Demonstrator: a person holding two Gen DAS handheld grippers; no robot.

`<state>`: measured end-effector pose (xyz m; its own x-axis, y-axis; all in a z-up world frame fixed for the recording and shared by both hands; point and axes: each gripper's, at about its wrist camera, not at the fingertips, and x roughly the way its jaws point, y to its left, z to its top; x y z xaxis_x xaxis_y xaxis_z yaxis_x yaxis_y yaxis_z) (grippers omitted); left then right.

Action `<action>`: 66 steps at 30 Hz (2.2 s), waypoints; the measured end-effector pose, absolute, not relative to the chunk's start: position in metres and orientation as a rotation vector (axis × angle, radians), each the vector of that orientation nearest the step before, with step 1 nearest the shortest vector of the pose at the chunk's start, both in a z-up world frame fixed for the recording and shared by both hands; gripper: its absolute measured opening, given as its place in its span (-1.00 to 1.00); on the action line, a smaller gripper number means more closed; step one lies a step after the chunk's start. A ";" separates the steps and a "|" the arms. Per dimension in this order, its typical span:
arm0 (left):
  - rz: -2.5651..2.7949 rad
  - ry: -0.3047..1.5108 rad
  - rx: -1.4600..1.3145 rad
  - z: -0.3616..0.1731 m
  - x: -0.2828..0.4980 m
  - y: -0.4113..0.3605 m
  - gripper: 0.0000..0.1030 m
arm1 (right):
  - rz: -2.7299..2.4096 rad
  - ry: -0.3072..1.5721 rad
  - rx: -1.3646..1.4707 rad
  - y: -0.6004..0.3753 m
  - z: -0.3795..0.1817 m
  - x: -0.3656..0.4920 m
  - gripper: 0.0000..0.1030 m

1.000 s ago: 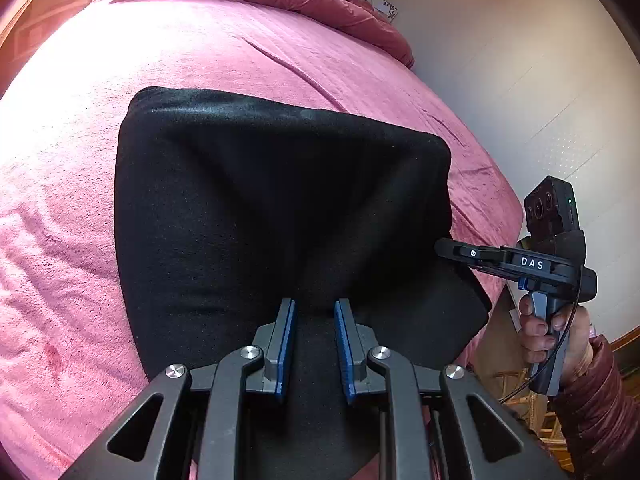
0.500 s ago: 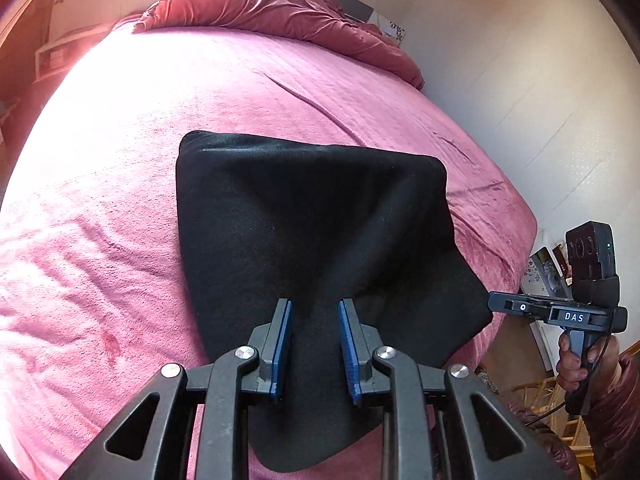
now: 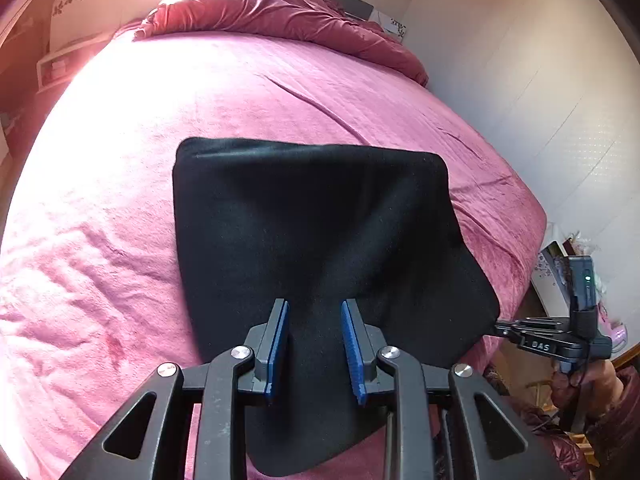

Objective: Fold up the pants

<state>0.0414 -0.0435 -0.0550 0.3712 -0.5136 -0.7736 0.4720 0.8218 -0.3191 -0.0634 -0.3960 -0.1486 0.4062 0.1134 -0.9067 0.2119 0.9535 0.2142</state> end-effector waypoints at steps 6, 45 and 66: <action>-0.510 0.966 0.006 -0.043 0.051 -0.040 -0.47 | -0.009 0.997 0.254 -0.389 -0.095 -0.047 -0.97; -0.404 1.013 0.083 -0.057 0.110 -0.065 -0.47 | 0.009 1.000 0.194 -0.333 -0.104 0.087 -0.64; -0.464 1.078 -0.276 -0.079 0.133 -0.016 -0.13 | 0.100 0.933 0.311 -0.361 -0.124 0.071 -0.84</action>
